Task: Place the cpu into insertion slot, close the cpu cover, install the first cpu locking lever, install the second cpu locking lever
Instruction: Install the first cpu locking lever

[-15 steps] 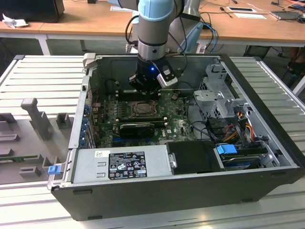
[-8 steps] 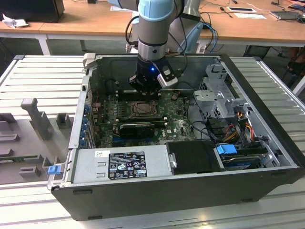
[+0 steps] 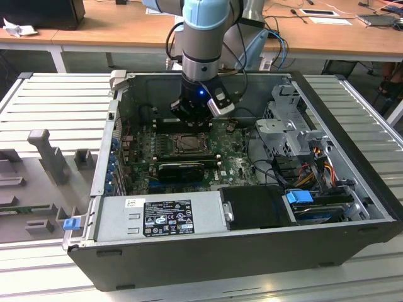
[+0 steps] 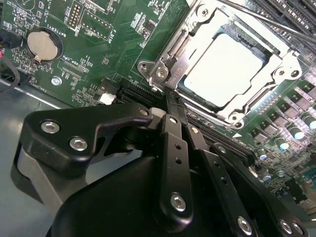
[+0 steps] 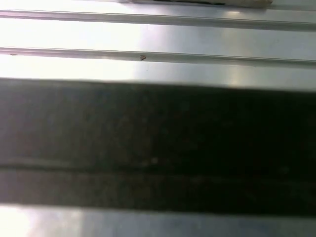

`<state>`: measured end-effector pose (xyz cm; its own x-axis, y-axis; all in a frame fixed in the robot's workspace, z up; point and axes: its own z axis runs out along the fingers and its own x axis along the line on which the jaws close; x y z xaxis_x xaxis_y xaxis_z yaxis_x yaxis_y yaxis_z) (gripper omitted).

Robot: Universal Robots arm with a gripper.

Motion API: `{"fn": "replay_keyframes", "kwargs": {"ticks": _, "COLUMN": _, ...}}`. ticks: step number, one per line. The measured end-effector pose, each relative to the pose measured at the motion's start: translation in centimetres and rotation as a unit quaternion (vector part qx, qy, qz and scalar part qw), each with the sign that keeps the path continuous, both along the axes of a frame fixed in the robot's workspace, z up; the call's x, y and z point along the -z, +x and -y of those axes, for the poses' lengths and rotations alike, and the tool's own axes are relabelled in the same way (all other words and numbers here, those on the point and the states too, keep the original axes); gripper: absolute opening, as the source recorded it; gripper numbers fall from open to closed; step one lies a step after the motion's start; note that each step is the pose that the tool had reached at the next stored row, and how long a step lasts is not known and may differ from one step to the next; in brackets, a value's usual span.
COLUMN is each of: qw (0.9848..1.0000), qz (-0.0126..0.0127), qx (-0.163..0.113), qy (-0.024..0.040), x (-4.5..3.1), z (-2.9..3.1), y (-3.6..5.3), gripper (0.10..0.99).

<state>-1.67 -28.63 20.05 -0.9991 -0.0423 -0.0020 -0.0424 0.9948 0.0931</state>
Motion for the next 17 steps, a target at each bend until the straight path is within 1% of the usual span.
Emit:
{"fn": "replay_keyframes", "kwargs": {"ticks": 1, "qw": 1.0000, "qz": 0.0000, "qx": 0.000, "qy": 0.0029, "x": 0.01, "z": -0.01, "y": 0.00, "gripper": 0.106}}
{"fn": "replay_keyframes", "kwargs": {"ticks": 3, "qw": 1.0000, "qz": 0.0000, "qx": 0.000, "qy": 0.0031, "x": -0.01, "z": -0.01, "y": 0.00, "gripper": 0.106}}
{"fn": "replay_keyframes", "kwargs": {"ticks": 6, "qw": 1.0000, "qz": 0.0000, "qx": 0.000, "qy": 0.0028, "x": -0.61, "z": -0.01, "y": 0.00, "gripper": 0.106}}
{"fn": "replay_keyframes", "kwargs": {"ticks": 9, "qw": 1.0000, "qz": 0.0000, "qx": 0.000, "qy": 0.0002, "x": -1.40, "z": -0.01, "y": 0.00, "gripper": 0.106}}
{"fn": "replay_keyframes", "kwargs": {"ticks": 11, "qw": 1.0000, "qz": 0.0000, "qx": 0.000, "qy": -0.0009, "x": -1.41, "z": 0.01, "y": 0.00, "gripper": 0.106}}
{"fn": "replay_keyframes", "kwargs": {"ticks": 17, "qw": 1.0000, "qz": 0.0000, "qx": 0.000, "qy": -0.0012, "x": -1.41, "z": 0.26, "y": 0.00, "gripper": 0.106}}
